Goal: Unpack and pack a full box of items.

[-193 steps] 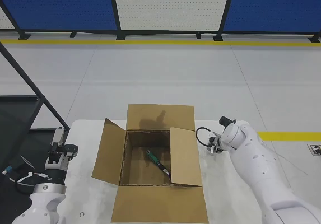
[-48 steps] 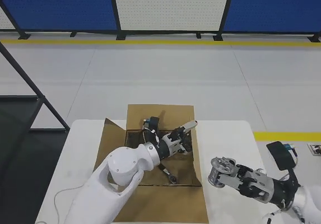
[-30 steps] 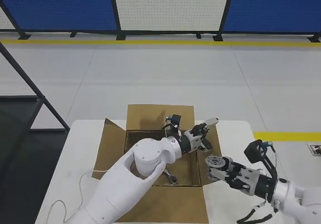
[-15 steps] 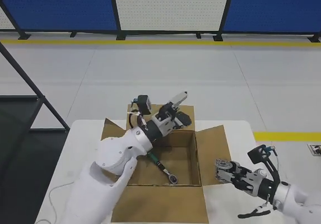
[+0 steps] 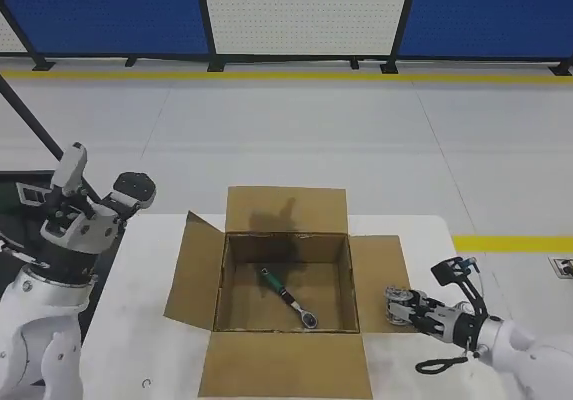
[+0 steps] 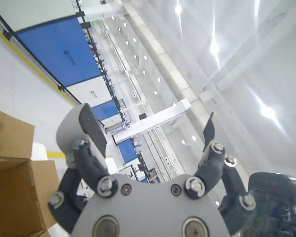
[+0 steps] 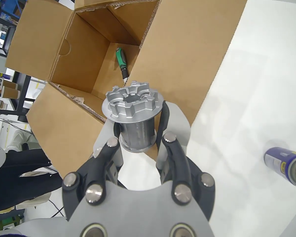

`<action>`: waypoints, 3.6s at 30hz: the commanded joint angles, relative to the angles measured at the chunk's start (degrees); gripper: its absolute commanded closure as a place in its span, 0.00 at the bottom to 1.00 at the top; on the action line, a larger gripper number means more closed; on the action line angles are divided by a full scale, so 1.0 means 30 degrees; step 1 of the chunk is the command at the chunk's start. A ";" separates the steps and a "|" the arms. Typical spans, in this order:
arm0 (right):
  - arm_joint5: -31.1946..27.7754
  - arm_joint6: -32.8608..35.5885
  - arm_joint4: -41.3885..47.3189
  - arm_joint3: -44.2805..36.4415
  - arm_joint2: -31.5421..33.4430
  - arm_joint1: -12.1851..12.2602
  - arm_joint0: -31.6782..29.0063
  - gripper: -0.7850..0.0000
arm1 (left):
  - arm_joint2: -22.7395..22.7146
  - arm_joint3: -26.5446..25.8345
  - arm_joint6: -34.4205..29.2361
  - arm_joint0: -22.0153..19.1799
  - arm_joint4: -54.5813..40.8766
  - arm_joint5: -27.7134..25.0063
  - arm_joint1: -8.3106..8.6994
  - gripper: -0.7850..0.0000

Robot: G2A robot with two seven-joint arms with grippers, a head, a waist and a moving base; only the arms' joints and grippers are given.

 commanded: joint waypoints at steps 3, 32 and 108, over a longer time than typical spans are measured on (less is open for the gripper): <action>0.0421 -0.0028 -0.0307 -0.0296 -0.0266 0.0073 0.0043 1.00 | -0.1884 -0.0001 0.0045 0.1322 -0.1347 -0.0141 0.0062 0.00; 0.5350 -0.4066 -0.1379 -0.0488 -0.9712 -0.1045 0.8018 1.00 | -0.3943 0.1347 0.1063 0.2193 -0.0904 -0.0639 0.0286 0.00; 1.0899 -0.7796 -0.6613 1.5795 -1.8576 -0.6796 1.3915 0.64 | -0.4157 0.1691 0.0978 0.2315 -0.0518 -0.0510 0.0358 0.00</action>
